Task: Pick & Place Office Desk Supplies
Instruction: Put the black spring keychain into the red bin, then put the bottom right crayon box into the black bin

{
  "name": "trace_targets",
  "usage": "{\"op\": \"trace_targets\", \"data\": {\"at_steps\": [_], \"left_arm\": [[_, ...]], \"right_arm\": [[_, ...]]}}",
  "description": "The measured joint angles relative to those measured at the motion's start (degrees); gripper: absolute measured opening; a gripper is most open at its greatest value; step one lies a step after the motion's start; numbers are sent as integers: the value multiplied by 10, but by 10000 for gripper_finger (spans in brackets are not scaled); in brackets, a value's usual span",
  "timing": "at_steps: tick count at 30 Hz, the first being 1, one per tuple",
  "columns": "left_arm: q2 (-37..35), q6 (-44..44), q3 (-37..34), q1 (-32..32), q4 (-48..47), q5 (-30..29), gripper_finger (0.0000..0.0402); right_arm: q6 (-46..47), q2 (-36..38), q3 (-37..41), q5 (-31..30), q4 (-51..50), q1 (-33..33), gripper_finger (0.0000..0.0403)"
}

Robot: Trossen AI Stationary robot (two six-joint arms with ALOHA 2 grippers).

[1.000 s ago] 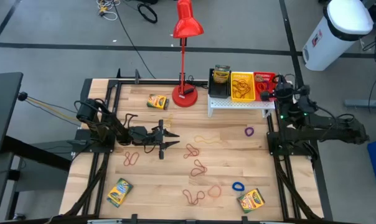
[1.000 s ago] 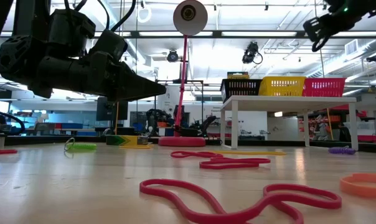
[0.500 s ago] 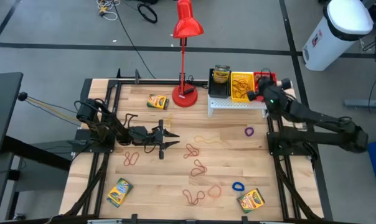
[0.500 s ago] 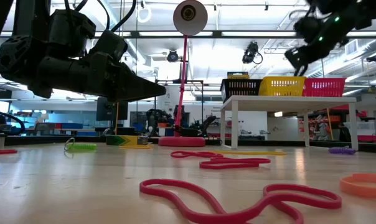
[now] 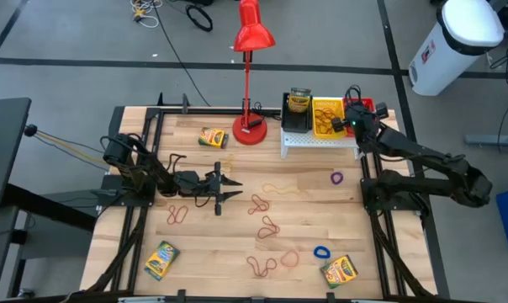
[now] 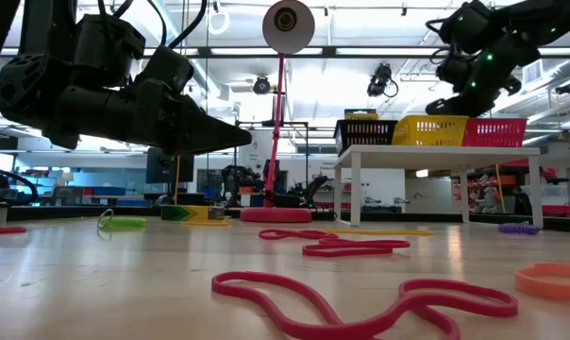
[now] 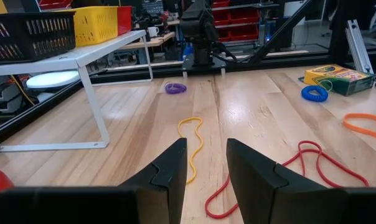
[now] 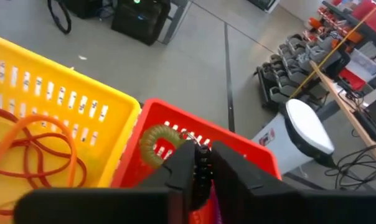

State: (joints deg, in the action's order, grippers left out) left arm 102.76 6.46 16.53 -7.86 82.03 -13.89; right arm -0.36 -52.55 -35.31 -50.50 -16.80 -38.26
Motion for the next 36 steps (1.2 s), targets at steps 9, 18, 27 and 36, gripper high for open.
{"op": "trace_targets", "data": {"at_steps": [9,18,27,36], "left_arm": [[0,0,0,0,-7,-6,119],[0,0,0,0,-10,-17,119],[0,-15,0,0,-10,-17,119],[0,-19,0,0,-11,-17,119]], "right_arm": [[-26,33,0,-35,-1,0,189],[18,97,-58,-29,-136,76,114],[261,49,-107,107,-335,344,11],[545,-144,-116,209,-406,650,4]]}}
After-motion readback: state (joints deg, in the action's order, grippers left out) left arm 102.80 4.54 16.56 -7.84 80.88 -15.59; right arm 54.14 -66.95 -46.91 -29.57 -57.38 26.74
